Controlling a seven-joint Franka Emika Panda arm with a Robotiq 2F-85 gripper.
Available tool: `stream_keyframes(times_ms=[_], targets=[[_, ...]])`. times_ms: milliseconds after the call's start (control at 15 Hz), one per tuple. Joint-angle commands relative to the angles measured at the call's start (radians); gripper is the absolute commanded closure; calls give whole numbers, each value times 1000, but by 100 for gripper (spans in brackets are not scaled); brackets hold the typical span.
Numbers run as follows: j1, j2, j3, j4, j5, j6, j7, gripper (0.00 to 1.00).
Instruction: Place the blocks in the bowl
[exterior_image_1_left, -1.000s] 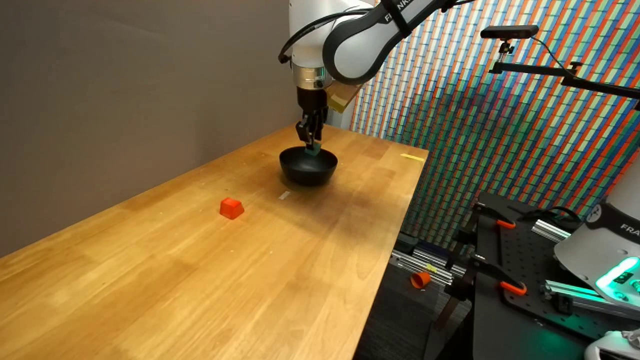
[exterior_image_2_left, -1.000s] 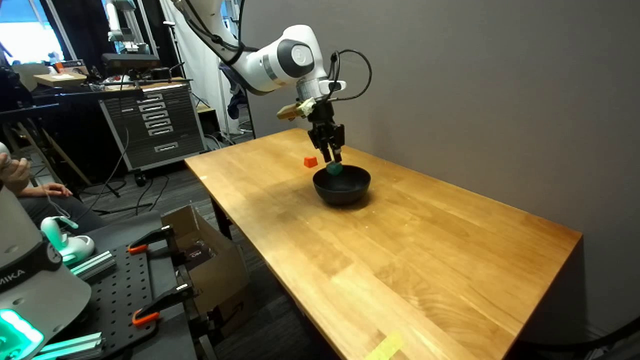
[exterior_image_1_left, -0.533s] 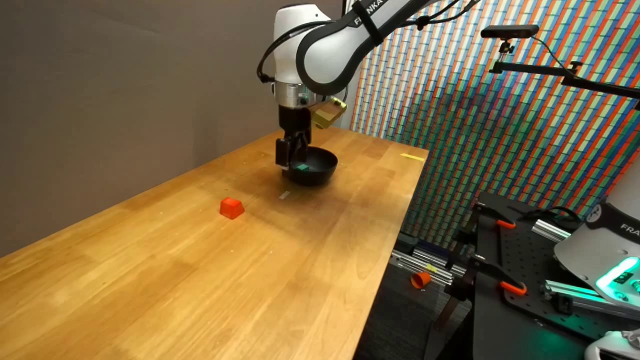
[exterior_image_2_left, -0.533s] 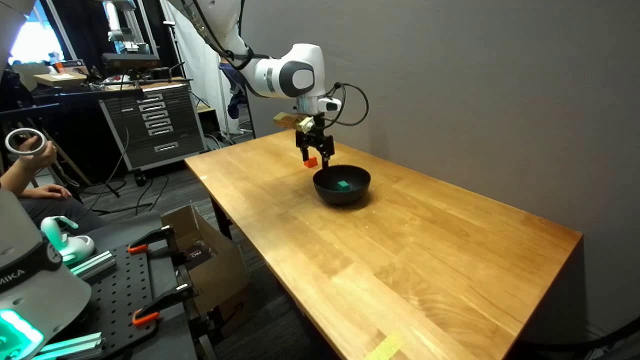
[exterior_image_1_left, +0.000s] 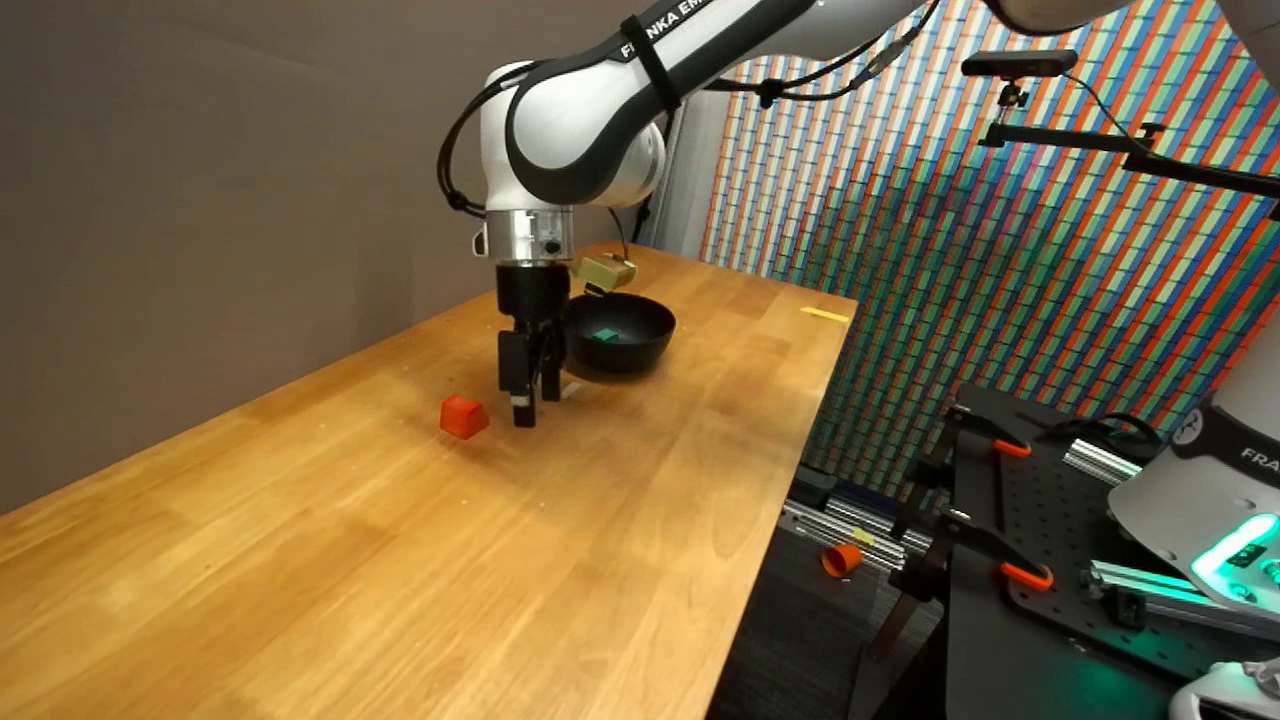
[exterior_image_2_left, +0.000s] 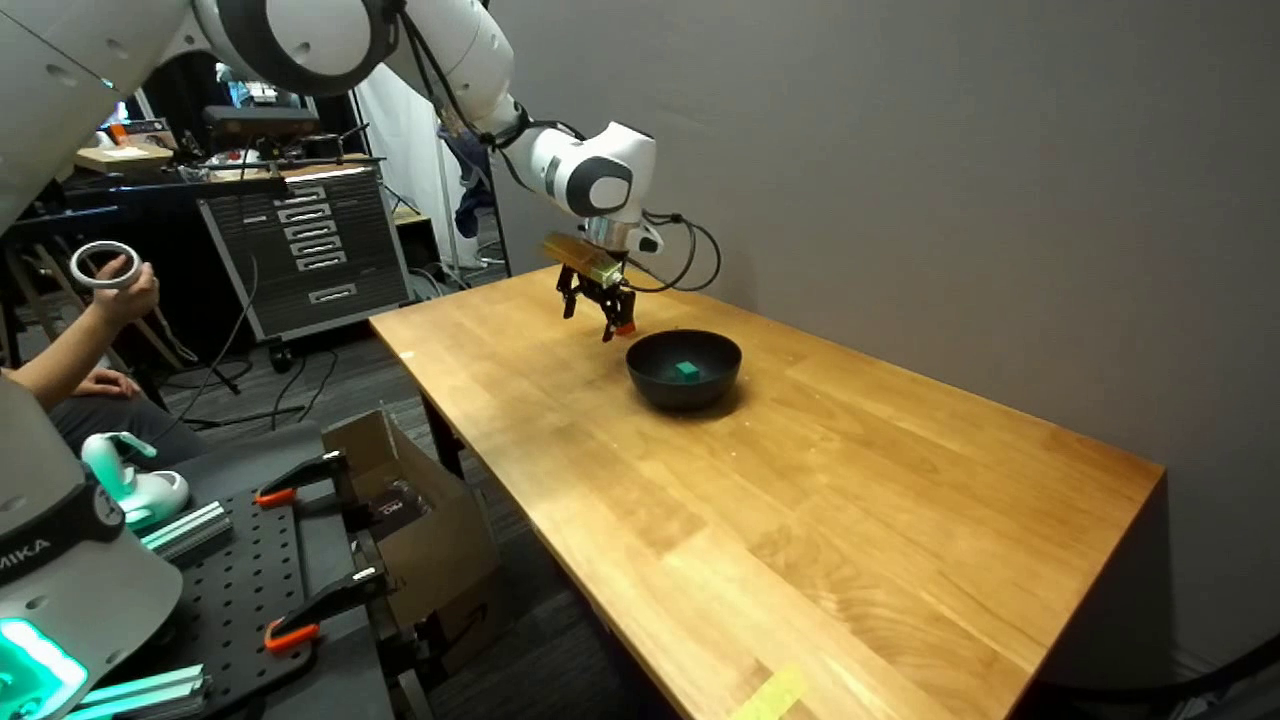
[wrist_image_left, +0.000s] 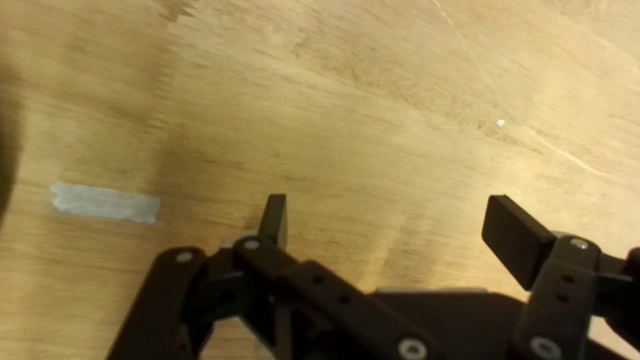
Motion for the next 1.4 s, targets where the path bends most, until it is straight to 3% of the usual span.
stream_keyframes(times_ms=[0, 600, 867, 933, 1067, 1333], targets=[[26, 156, 1, 234, 11, -127, -36, 0], [171, 371, -101, 609, -60, -164, 155, 0], [225, 429, -160, 724, -109, -153, 223, 0], [235, 438, -175, 740, -125, -157, 235, 25], [252, 439, -199, 758, -156, -161, 258, 32], [278, 457, -238, 817, -205, -198, 289, 65]])
